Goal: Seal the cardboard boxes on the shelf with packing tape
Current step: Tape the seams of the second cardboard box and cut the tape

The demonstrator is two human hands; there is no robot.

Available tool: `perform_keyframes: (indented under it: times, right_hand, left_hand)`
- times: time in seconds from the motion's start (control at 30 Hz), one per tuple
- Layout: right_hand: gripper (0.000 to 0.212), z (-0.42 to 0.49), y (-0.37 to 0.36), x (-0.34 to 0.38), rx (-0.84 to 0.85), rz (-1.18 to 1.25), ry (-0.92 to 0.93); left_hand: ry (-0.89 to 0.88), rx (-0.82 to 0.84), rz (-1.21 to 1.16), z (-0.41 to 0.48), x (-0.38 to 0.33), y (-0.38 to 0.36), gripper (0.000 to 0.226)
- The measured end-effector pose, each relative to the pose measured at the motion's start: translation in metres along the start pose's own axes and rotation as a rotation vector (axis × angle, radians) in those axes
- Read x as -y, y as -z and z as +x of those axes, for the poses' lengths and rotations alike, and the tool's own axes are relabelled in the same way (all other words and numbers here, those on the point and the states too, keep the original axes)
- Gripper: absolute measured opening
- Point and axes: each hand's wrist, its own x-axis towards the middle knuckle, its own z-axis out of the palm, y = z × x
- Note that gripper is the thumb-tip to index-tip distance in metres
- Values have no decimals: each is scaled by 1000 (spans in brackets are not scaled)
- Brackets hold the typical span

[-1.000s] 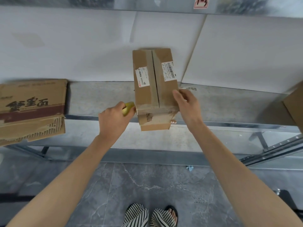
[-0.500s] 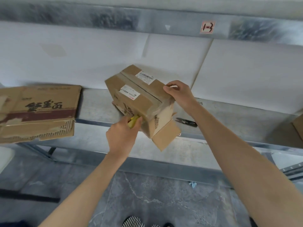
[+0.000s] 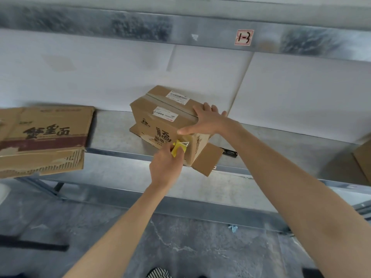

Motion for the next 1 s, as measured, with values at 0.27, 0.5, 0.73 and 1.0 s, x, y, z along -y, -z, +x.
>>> perform_keyframes:
  times: [0.27,0.5,0.73,1.0]
  right_hand:
    - [99,21,22,-1,129,-4,49]
    - [99,25,19,-10,117,41,103]
    - [103,26,16,-13,101,58,119]
    - [85,9,-9,-58,-229,699,51]
  left_hand:
    - [122,229,-392,2,-13,-5,23]
    - [180,261,-325,-6,0,-21,24]
    - [112,291,-338,4,8,-16,20]
    - [167,305,-439,18,0,-20,12]
